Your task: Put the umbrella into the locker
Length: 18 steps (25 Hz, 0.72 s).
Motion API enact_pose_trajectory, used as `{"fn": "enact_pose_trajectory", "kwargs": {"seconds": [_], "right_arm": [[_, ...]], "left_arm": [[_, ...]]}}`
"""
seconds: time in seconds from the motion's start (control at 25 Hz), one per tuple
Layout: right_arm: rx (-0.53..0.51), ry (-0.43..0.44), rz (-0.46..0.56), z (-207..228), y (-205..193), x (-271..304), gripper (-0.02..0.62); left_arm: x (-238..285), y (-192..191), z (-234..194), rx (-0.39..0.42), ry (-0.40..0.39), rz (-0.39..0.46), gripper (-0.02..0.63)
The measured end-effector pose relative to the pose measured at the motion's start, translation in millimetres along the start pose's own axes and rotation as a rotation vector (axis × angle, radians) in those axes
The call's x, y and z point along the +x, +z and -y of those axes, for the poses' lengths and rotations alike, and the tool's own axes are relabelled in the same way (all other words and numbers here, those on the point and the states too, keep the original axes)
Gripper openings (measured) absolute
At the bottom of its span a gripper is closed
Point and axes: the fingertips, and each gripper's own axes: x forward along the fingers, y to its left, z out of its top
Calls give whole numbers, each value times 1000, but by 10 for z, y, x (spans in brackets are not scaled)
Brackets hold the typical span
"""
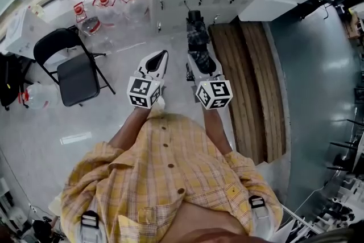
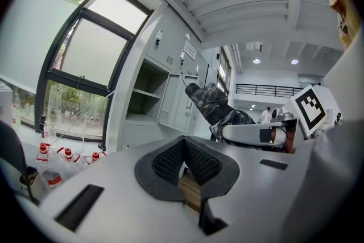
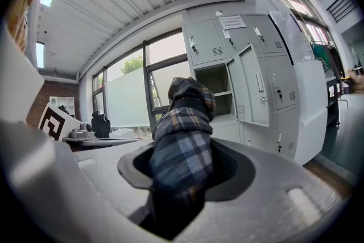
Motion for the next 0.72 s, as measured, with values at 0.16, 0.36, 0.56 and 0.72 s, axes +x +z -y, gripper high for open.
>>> {"fn": "enact_pose_trajectory", "kwargs": {"seconds": [0.16, 0.36, 0.56, 0.72], "right_arm": [[1, -6, -3, 66, 129, 414, 195], [8, -9, -3, 131, 251, 864, 195], [14, -12, -3, 171, 336, 1202, 195], [21, -17, -11, 237, 330, 1358, 196]], "left_arm": [[251, 155, -304, 11, -12, 6, 4], [503, 326, -644, 26, -25, 13, 3], [696, 403, -945, 22, -27, 13, 3], [811, 370, -1047, 14, -30, 1, 3]]}}
